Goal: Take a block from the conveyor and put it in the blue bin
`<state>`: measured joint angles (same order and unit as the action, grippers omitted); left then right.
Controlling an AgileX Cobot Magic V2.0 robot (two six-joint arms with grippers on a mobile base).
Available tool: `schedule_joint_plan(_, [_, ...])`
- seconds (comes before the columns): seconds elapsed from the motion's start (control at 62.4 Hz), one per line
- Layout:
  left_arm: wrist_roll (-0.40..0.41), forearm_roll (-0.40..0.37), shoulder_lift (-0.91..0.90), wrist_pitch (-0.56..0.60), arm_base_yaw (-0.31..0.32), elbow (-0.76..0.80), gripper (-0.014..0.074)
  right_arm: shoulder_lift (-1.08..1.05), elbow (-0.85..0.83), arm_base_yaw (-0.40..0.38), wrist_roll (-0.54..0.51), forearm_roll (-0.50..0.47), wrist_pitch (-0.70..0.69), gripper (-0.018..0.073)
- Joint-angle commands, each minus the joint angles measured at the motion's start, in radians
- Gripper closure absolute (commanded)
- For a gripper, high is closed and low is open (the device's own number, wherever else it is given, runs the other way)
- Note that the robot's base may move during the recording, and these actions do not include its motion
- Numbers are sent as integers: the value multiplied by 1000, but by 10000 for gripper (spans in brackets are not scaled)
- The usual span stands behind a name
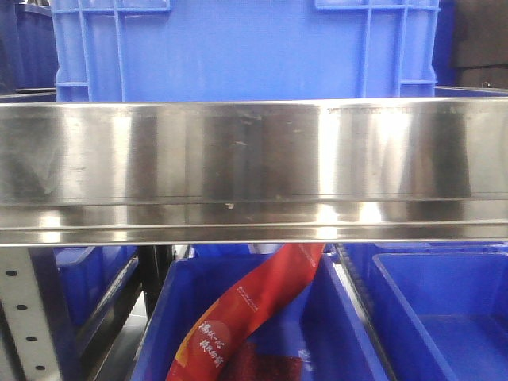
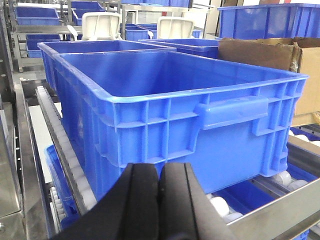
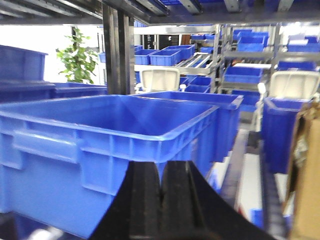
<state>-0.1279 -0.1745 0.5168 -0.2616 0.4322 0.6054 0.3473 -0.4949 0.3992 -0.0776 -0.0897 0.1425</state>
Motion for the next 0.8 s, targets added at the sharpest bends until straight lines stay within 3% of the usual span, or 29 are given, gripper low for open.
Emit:
schedule_joint_plan(0.0, [0, -7, -6, 18, -1, -2, 708, -24, 30, -23, -2, 83, -17, 721])
schedule_joint_plan(0.16, [0, -7, -6, 20, -1, -2, 708, -112, 150, -117, -2, 69, 1, 721])
schedule_joint_plan(0.321, [0, -7, -6, 20, -1, -2, 708, -211, 366, -200, -2, 62, -221, 721])
schedule_joint_plan(0.465, [0, -7, -6, 22, -1, -2, 708, -273, 487, -247, -2, 7, -243, 721])
schedule_joint_plan(0.785, [0, -7, -6, 26, -1, -2, 708, -334, 495, -290, -2, -14, -203, 721])
